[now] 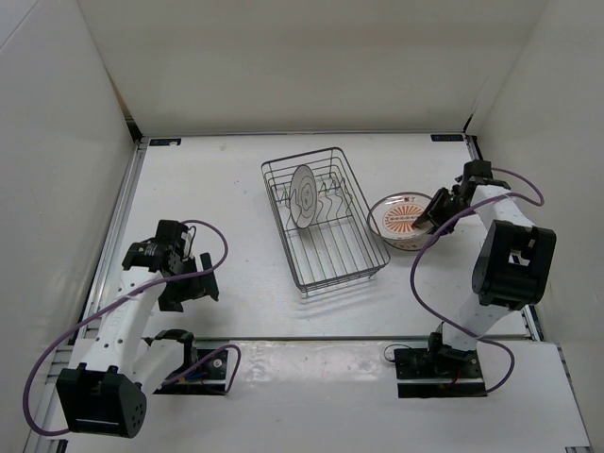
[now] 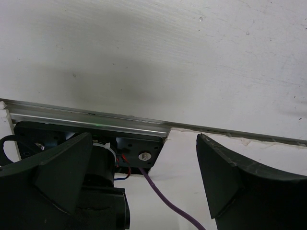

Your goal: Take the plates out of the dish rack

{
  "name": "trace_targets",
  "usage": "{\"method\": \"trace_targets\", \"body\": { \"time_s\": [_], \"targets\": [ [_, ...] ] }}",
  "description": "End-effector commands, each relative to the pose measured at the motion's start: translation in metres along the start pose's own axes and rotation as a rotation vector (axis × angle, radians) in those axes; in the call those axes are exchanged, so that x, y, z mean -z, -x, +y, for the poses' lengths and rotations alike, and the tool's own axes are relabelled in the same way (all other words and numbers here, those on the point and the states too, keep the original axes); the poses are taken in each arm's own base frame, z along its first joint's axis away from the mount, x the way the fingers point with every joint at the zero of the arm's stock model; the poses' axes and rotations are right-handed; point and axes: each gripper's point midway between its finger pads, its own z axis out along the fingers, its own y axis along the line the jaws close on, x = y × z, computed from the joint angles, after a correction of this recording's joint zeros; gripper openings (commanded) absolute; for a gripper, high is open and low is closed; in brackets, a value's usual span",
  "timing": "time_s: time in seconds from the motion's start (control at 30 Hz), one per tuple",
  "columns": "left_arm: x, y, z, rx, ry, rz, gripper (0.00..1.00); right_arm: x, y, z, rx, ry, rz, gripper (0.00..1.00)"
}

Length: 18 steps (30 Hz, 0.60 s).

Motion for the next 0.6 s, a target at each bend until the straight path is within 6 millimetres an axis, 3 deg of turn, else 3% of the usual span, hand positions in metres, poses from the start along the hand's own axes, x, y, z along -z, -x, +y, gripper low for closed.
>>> {"method": "trace_targets", "body": {
  "time_s": [0.0, 0.13, 0.17, 0.2, 0.27, 0.37, 0.47, 0.53, 0.57],
  "targets": [
    [0.0, 0.003, 0.0, -0.014, -0.001, -0.018, 1.0, 0.011, -0.006, -0.015, 0.016, -0.08, 0.0, 0.43],
    [0.001, 0.002, 0.0, -0.014, 0.0, -0.01, 1.0, 0.019, -0.011, -0.036, -0.028, -0.233, 0.04, 0.46],
    [0.001, 0.003, -0.001, -0.016, -0.004, -0.015, 1.0, 0.021, -0.008, -0.038, -0.028, -0.253, 0.028, 0.49],
    [0.001, 0.003, 0.0, -0.013, -0.002, -0.013, 1.0, 0.021, -0.01, -0.041, -0.024, -0.262, 0.031, 0.6],
    [0.0, 0.003, 0.0, -0.016, -0.001, -0.016, 1.0, 0.024, -0.01, -0.046, -0.026, -0.294, 0.022, 0.66],
    [0.0, 0.002, -0.001, -0.014, -0.005, -0.01, 1.0, 0.027, -0.014, -0.051, -0.053, -0.334, 0.031, 0.67],
    [0.0, 0.003, -0.001, -0.019, -0.005, -0.015, 1.0, 0.044, -0.005, -0.059, -0.106, -0.452, 0.015, 0.67],
    [-0.001, 0.003, -0.001, -0.016, -0.008, -0.017, 1.0, 0.054, 0.011, -0.041, -0.079, -0.399, -0.043, 0.67],
    [0.0, 0.003, -0.001, -0.015, -0.007, -0.019, 1.0, 0.058, 0.011, -0.021, -0.024, -0.297, -0.046, 0.67]
  ]
}}
